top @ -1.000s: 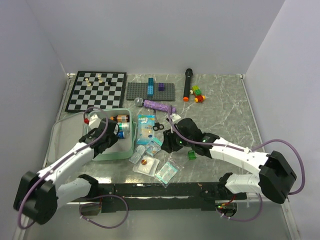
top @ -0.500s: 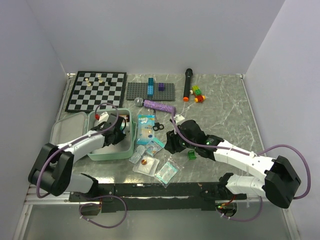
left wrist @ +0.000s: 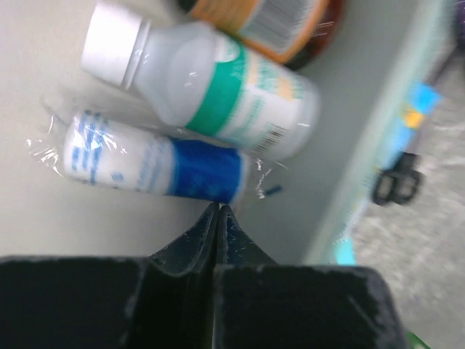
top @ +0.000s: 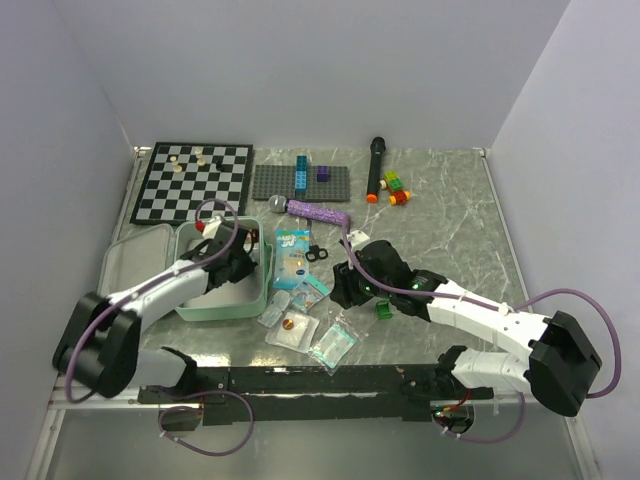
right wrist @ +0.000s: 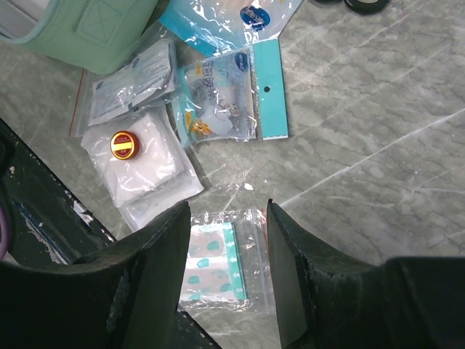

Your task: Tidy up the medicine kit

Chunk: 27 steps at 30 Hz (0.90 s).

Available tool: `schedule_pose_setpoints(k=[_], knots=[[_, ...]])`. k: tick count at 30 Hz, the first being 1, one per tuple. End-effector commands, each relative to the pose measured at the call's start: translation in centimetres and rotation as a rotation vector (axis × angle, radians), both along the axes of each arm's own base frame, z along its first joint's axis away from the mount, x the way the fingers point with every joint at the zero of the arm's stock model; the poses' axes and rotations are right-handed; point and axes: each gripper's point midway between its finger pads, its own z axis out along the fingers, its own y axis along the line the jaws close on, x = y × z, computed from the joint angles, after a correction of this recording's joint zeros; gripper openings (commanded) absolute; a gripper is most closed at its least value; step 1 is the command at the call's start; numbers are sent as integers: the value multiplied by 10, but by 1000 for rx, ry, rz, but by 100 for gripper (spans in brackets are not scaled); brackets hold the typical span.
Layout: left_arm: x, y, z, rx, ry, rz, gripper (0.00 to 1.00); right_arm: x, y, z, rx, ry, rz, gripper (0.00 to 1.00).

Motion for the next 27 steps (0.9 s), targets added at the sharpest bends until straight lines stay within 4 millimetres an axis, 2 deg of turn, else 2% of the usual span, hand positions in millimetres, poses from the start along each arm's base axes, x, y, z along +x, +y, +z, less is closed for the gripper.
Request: schedule_pose_setpoints(k=[1, 8, 11, 14, 15, 17, 19, 21, 23, 25, 27], knots=[[1, -1, 52, -47, -132, -21, 10, 6, 6, 12, 14, -29, 7, 54], [-12, 20, 87, -37, -218, 38, 22, 10, 6, 9, 0, -23, -12, 54], [-13, 36, 86, -25, -230, 90, 26, 6, 6, 0, -24, 10, 7, 54], [-15, 38, 91, -75, -262, 109, 28, -9, 5, -15, -78, 60, 84, 57], [-16, 38, 93, -93, -279, 113, 29, -16, 4, -20, -98, 74, 108, 60], [-19, 37, 98, -133, -322, 116, 35, -25, 0, -29, -148, 67, 121, 74], [-21, 35, 101, -169, -354, 114, 43, -32, -1, -33, -168, 65, 122, 80], [-24, 35, 102, -188, -371, 116, 48, -40, 7, -31, -164, 59, 150, 82], [-26, 35, 103, -192, -379, 112, 49, -50, 24, -22, -151, 32, 199, 82], [-28, 36, 102, -183, -376, 106, 49, -53, 37, -20, -151, 37, 210, 81], [-29, 36, 102, -178, -373, 99, 48, -50, 43, -28, -182, 64, 201, 77]])
